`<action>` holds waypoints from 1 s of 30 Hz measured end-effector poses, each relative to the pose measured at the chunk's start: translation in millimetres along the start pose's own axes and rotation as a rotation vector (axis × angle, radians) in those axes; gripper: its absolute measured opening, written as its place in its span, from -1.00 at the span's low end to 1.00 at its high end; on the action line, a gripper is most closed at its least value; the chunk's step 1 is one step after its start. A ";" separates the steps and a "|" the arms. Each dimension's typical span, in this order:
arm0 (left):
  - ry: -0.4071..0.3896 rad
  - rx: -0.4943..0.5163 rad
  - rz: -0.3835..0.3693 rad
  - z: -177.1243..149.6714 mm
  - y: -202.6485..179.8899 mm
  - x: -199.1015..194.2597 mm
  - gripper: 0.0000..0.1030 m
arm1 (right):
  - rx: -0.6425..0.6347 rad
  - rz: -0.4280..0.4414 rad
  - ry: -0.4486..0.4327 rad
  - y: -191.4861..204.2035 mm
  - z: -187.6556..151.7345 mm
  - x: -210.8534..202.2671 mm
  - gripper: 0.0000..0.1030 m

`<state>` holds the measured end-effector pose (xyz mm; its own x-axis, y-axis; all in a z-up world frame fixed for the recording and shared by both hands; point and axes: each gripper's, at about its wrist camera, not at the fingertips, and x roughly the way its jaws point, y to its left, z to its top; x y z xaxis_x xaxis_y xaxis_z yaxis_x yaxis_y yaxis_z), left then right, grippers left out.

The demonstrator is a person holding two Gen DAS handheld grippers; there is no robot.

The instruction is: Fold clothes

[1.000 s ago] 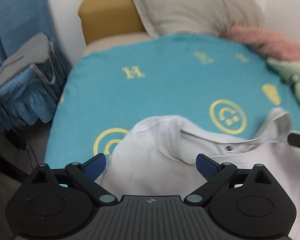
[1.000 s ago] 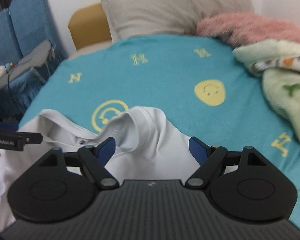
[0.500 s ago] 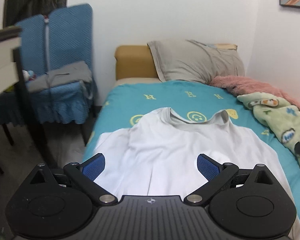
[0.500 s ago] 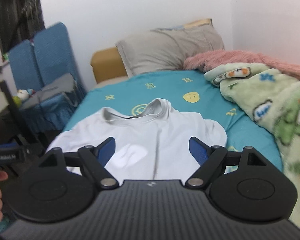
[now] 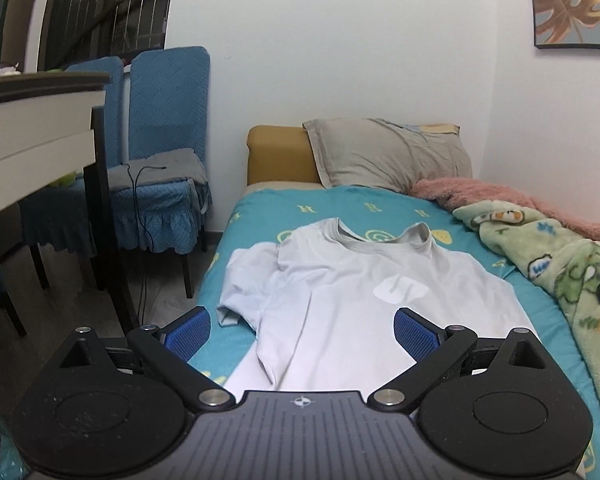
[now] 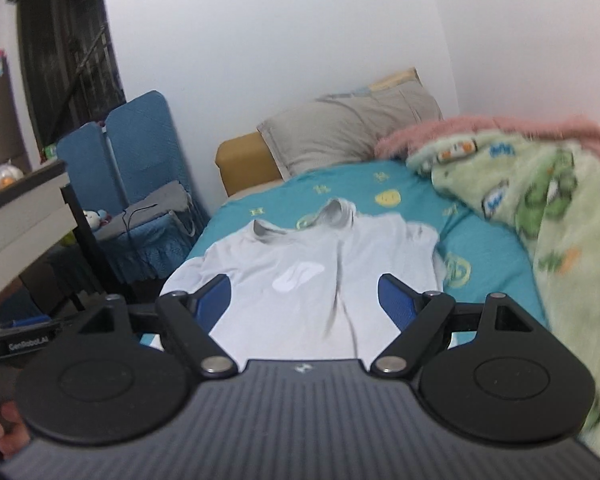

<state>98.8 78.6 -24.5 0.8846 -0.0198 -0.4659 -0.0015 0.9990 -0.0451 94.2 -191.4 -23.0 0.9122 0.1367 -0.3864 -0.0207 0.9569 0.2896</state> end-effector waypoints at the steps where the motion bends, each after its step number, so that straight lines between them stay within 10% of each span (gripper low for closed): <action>1: 0.000 0.009 0.003 -1.7 -1.2 -0.4 0.93 | 0.003 -0.002 0.009 -0.4 -2.0 0.8 0.59; 15: 0.124 -0.129 0.002 -10.1 22.0 34.5 0.89 | 0.031 -0.015 0.037 -6.3 -11.3 16.2 0.59; 30: 0.318 -0.596 0.082 5.3 129.2 156.4 0.73 | 0.219 0.051 0.140 -30.0 -15.6 50.4 0.59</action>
<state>239.5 204.8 -98.5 0.6911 -0.0471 -0.7213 -0.3998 0.8064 -0.4357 134.4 -209.2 -64.8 0.8465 0.2323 -0.4791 0.0376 0.8715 0.4890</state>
